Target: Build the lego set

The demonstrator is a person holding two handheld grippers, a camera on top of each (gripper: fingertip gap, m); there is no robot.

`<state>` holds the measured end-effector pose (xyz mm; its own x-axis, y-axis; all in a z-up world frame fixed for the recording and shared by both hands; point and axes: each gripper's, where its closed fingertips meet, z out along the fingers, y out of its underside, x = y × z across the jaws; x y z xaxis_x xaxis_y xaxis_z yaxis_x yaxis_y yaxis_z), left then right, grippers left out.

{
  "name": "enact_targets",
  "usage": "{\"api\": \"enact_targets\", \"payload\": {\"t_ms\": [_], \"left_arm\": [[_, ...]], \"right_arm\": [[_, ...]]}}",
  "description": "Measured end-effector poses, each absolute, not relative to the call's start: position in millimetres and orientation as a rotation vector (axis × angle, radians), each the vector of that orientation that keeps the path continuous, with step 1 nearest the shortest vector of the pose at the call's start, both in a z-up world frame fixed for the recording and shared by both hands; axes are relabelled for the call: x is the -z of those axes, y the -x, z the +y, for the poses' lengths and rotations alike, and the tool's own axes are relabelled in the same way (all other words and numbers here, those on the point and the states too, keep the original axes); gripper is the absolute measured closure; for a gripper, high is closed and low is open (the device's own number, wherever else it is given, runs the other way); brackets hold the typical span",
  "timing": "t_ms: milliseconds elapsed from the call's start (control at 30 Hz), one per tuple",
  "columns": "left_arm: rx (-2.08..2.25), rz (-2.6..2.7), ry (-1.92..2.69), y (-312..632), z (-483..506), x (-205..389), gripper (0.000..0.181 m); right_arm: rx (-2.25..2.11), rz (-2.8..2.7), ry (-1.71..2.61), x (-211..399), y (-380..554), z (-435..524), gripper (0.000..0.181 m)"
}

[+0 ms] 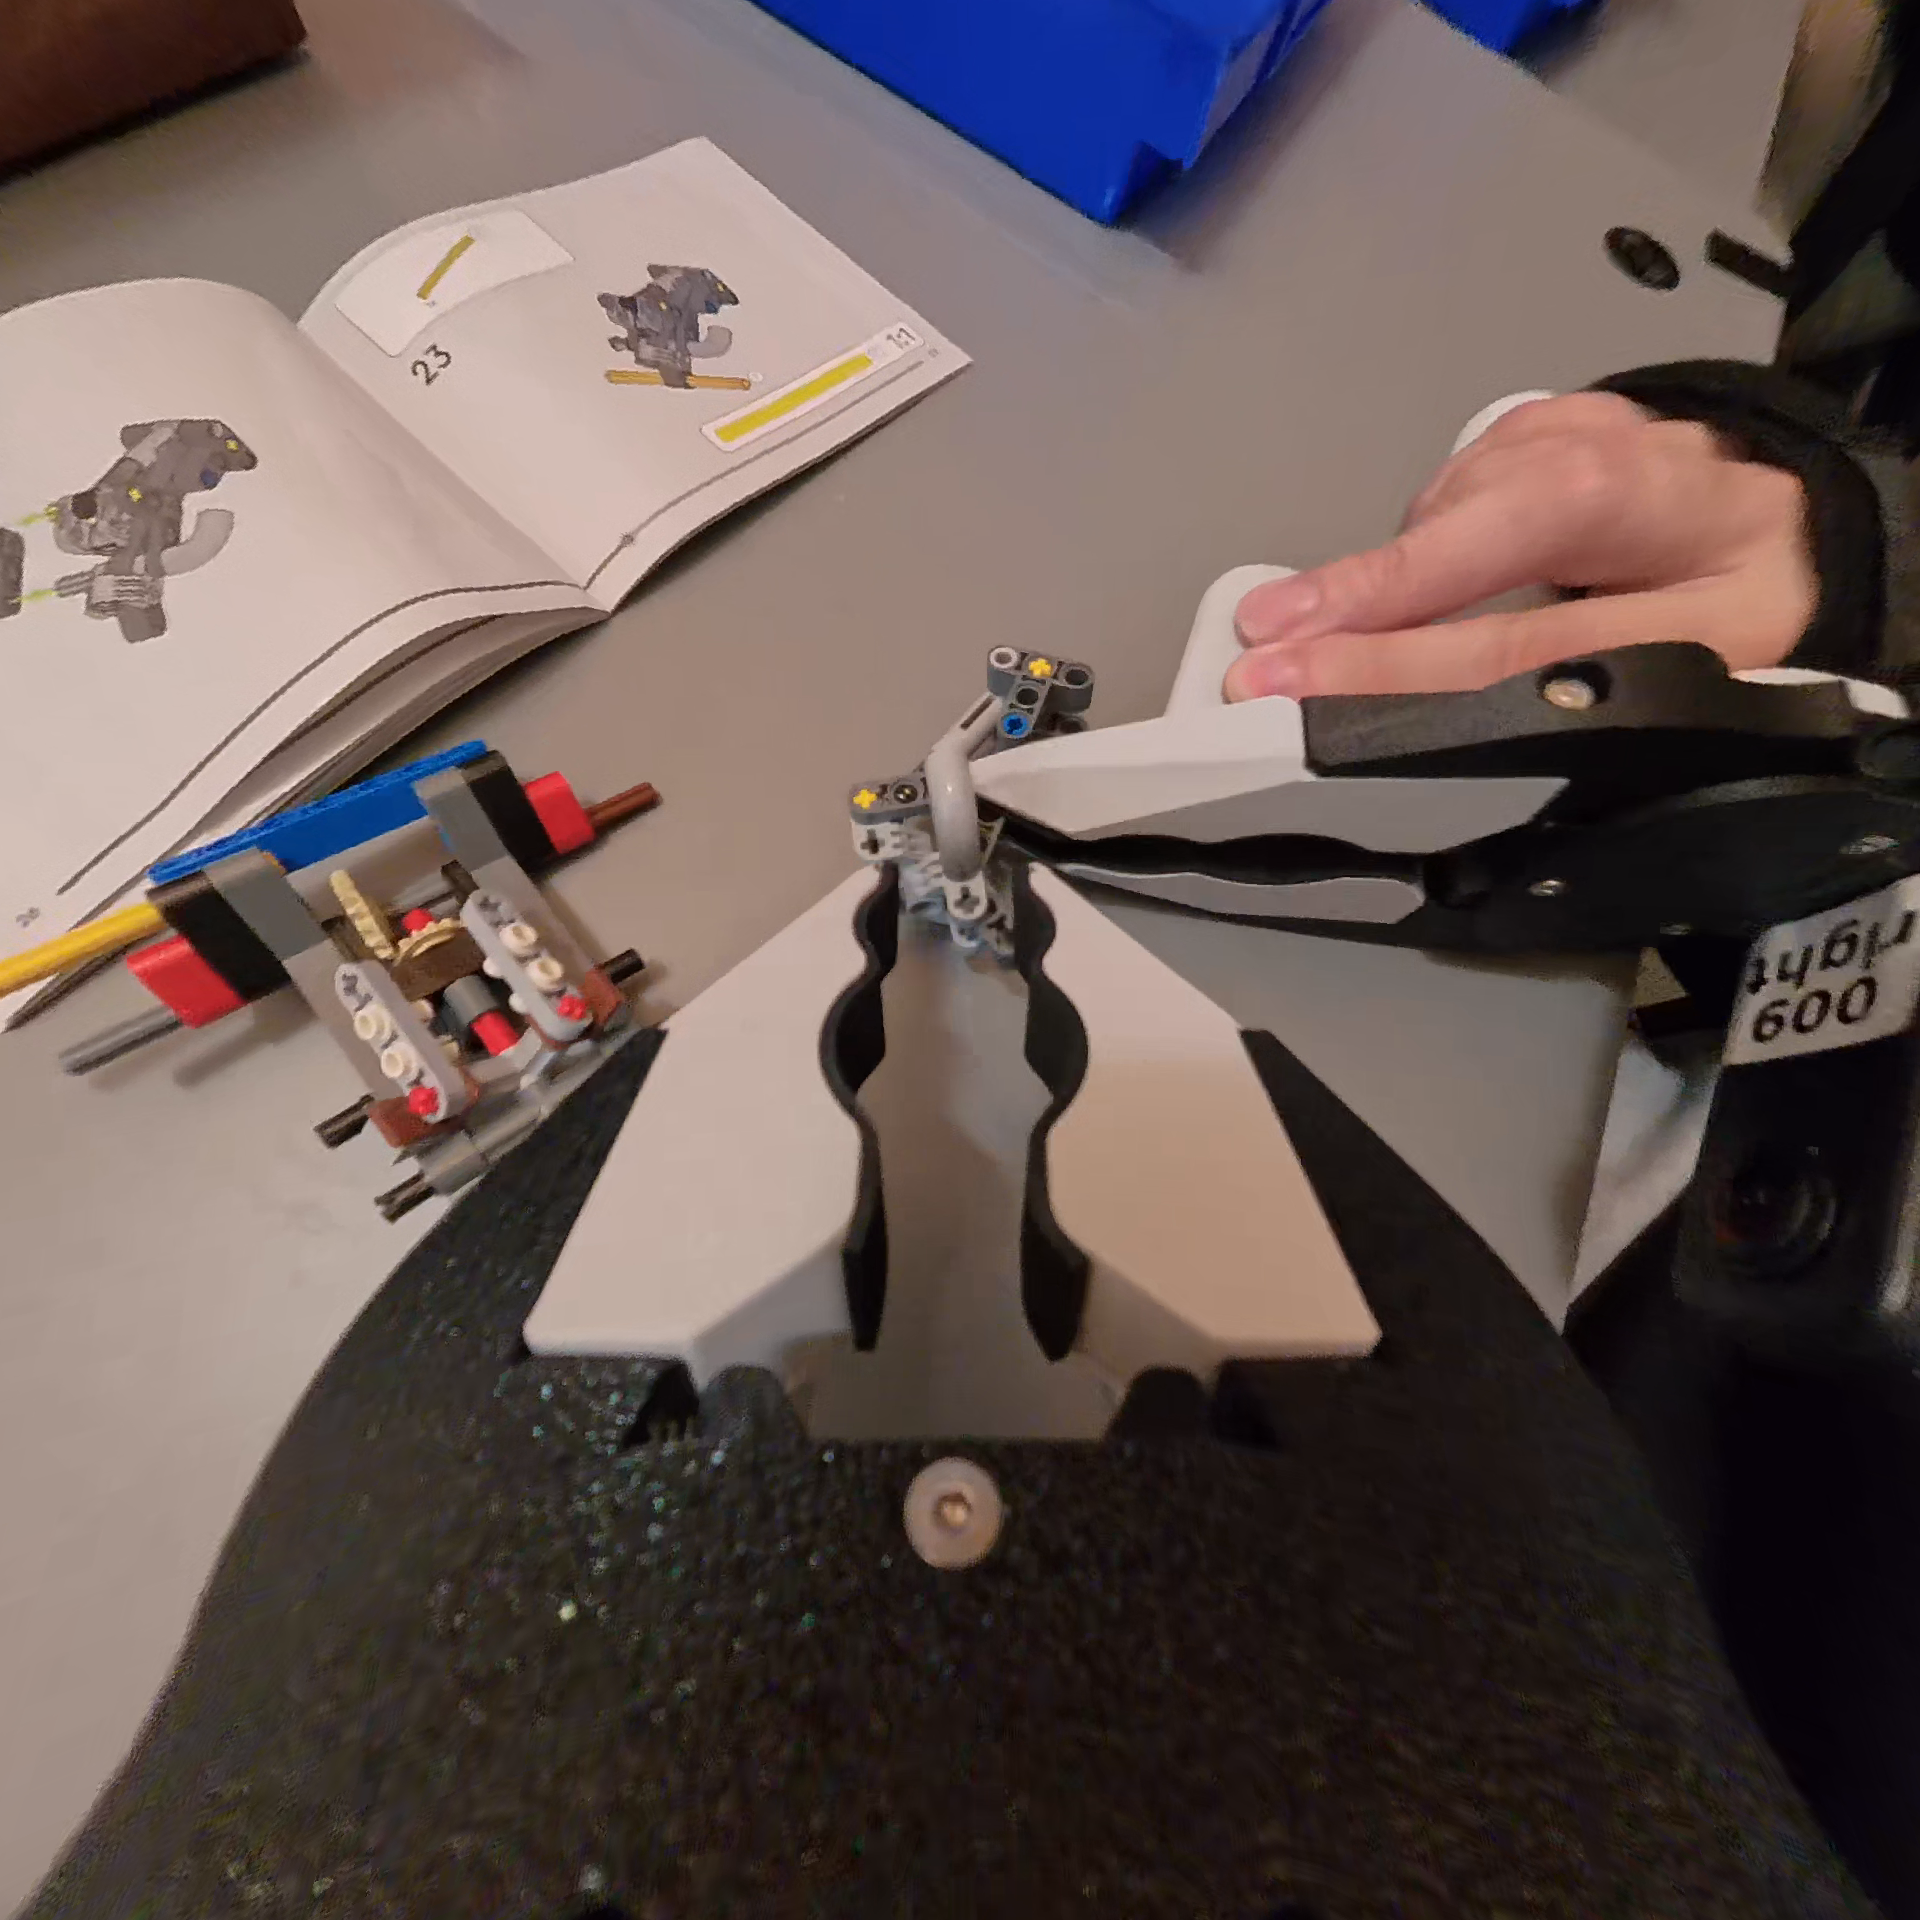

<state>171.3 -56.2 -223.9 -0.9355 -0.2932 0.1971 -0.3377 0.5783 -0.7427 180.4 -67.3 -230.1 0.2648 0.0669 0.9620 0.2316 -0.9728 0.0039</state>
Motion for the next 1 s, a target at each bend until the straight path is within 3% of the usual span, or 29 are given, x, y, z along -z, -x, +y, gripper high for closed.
{"api": "enact_targets", "payload": {"t_ms": [600, 1000], "left_arm": [[-1.53, -2.847, -0.584, -166.8, -53.2, 226.5, 0.172], [-1.433, -3.031, -0.456, -168.2, -58.4, 226.2, 0.172]], "right_arm": [[1.924, -0.504, 2.347, 224.3, -176.9, -61.6, 0.175], [1.797, -0.72, 2.277, 229.8, -177.2, -65.3, 0.175]]}}
